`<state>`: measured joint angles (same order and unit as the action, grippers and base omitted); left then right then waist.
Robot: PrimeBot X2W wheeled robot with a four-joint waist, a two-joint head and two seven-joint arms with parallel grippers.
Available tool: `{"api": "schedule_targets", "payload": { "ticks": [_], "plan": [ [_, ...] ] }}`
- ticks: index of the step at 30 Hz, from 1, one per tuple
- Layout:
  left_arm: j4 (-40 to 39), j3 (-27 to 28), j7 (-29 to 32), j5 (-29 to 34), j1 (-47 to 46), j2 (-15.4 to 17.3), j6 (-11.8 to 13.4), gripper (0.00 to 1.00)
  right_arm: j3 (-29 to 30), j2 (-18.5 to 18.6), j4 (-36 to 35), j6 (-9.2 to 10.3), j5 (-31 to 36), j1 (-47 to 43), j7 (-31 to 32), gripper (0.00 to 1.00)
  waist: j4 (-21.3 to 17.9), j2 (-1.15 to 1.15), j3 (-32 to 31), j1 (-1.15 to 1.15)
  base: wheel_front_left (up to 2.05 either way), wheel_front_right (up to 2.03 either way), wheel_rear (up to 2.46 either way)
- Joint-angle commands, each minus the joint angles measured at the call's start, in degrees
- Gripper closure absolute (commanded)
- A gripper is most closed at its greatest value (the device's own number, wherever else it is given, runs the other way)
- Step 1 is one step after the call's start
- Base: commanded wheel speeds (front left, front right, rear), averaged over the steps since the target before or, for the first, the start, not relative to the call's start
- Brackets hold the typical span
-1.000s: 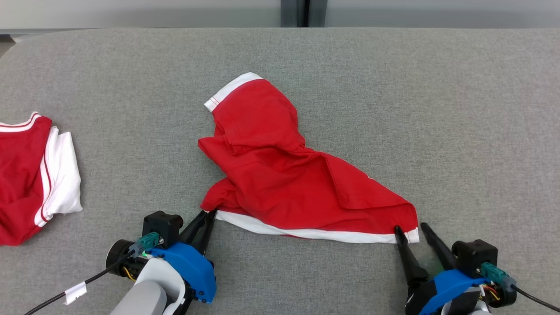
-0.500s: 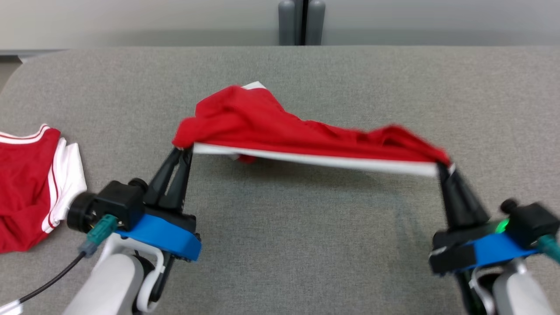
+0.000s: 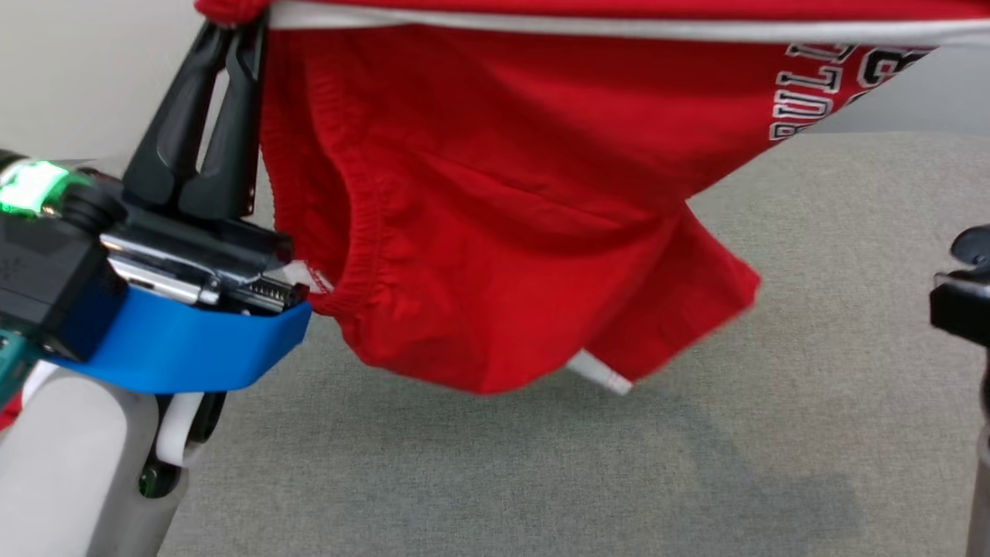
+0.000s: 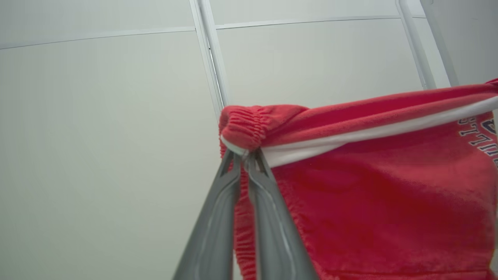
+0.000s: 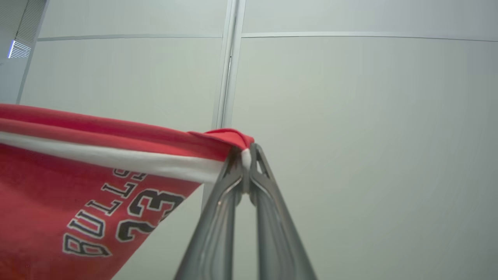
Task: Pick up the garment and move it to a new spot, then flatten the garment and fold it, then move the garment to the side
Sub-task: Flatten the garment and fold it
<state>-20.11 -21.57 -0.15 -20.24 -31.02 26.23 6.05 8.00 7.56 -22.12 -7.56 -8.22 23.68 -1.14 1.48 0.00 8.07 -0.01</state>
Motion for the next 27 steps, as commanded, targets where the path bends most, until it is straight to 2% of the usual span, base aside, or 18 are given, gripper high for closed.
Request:
{"api": "schedule_targets", "payload": {
  "ticks": [1,6,11,17,21,24,27],
  "plan": [
    [-0.14,0.35,0.59,-0.05,-1.28,0.19,0.46,1.0,0.8,0.41,-0.34,0.13,-0.45,1.11,0.61,1.0,-0.23,0.0,-0.18,0.01,0.0,0.0,0.0],
    [1.55,-0.45,2.34,-1.98,-4.2,-1.1,-0.73,1.0,1.03,0.84,0.23,0.12,-1.58,4.31,2.27,1.0,-0.57,0.0,0.93,0.01,0.0,0.0,0.0],
    [10.41,-1.4,1.91,-5.43,-10.49,-4.24,-3.82,1.0,0.64,1.84,5.98,0.11,-3.31,10.88,3.36,1.0,-0.85,0.0,4.68,0.01,0.0,0.0,0.0],
    [30.22,-1.41,-3.64,-6.62,-25.2,-10.09,-7.67,1.0,-0.68,3.1,19.36,0.1,-5.1,26.06,1.45,1.0,-1.24,0.0,9.9,0.01,0.0,0.0,0.0],
    [44.38,-0.23,-10.0,-7.14,-33.47,-13.57,-9.23,1.0,-1.85,1.83,29.88,0.11,-6.36,34.98,-0.72,1.0,-1.89,0.0,12.24,0.01,0.0,0.0,0.0],
    [55.34,0.54,-12.51,-8.68,-35.62,-15.58,-10.13,1.0,-2.61,0.52,38.28,0.12,-7.0,37.46,-2.14,1.0,-2.37,0.0,13.13,0.01,0.0,0.0,0.0],
    [66.09,0.75,-13.69,-10.28,-33.7,-17.46,-11.16,1.0,-4.12,-1.01,47.32,0.12,-7.99,35.71,-3.41,1.0,-2.75,0.0,13.57,0.01,0.0,0.0,0.0]
  ]
}}
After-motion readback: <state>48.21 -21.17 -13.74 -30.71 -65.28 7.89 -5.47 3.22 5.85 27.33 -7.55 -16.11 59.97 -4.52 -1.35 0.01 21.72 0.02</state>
